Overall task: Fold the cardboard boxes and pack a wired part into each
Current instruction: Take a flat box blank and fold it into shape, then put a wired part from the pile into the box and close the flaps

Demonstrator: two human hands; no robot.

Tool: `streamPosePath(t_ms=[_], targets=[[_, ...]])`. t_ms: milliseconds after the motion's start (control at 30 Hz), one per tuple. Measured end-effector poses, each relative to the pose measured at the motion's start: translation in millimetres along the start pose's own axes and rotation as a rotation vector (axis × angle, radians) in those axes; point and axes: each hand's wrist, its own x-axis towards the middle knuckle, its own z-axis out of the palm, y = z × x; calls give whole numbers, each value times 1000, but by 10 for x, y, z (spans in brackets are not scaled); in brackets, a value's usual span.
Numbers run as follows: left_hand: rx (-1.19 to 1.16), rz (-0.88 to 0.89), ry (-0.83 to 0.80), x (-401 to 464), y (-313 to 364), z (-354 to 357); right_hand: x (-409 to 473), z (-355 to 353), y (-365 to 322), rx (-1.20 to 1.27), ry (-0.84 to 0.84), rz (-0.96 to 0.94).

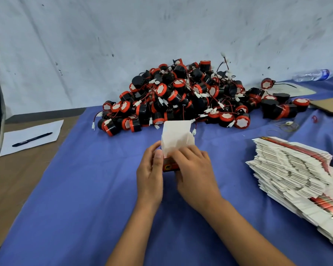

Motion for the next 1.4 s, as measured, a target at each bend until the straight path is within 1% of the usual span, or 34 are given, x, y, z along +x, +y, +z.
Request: streamPosePath(t_ms=[67,100,133,167,233,267,300,333,367,400,467,500,533,567,633,700,800,833,867,933,967,1033,1100,1133,1233,1300,1400], targets=[[149,-12,-43,8,-49,13,-11,-7,-55,-45,-238,22],[216,-18,-27,19,-88,15,-25,-19,-71,-21,-289,17],[268,-21,4,31,-118,11,-27,-48,-76,41,-261,-12],[312,-24,27,44,-149,5,-13,-82,-63,119,-156,-55],[381,-18,45,57,-168,1,62,-149,5,236,217,-138],[404,-19,52,68,-176,7,143,-182,70,250,390,-128],[405,-25,62,75,-184,9,247,-210,162,224,510,-60],[395,-36,68,80,-193,18,375,-226,303,158,559,56],[392,-36,66,75,-190,23,524,-222,515,71,505,201],[394,-38,56,73,-188,30,672,-215,799,-39,343,360],[400,-61,40,74,-180,44,899,-254,1396,-232,-73,624],[400,-71,40,81,-175,54,978,-299,1674,-284,-212,691],[400,-82,43,87,-174,57,1038,-344,1910,-314,-298,720],[394,-91,49,83,-156,62,1087,-388,2107,-333,-347,721],[366,-92,52,44,-114,65,1170,-457,2367,-324,-397,724],[260,-80,25,-18,-33,67,1271,-464,2564,-274,-418,736],[-180,-174,52,126,44,58,1394,-387,2756,-34,-488,791],[-258,-182,80,296,55,61,1422,-321,2798,30,-498,795],[-270,-179,130,522,52,61,1451,-237,2822,54,-498,791],[-241,-204,202,1110,21,44,1551,-64,2791,30,-460,752],[-203,-227,210,1397,3,57,1584,6,2754,14,-426,730],[9,-264,222,1946,-157,85,1697,173,2672,-11,-396,682],[343,-312,209,2316,-381,124,1826,336,2561,-48,-396,631],[459,-314,192,2412,-475,138,1866,408,2472,-62,-409,607],[643,-299,158,2491,-673,146,1935,662,2050,-63,-470,514],[666,-227,118,2457,-728,129,1946,872,1667,-47,-517,446],[522,-101,-12,2356,-667,-32,1934,1082,1142,62,-591,351]])
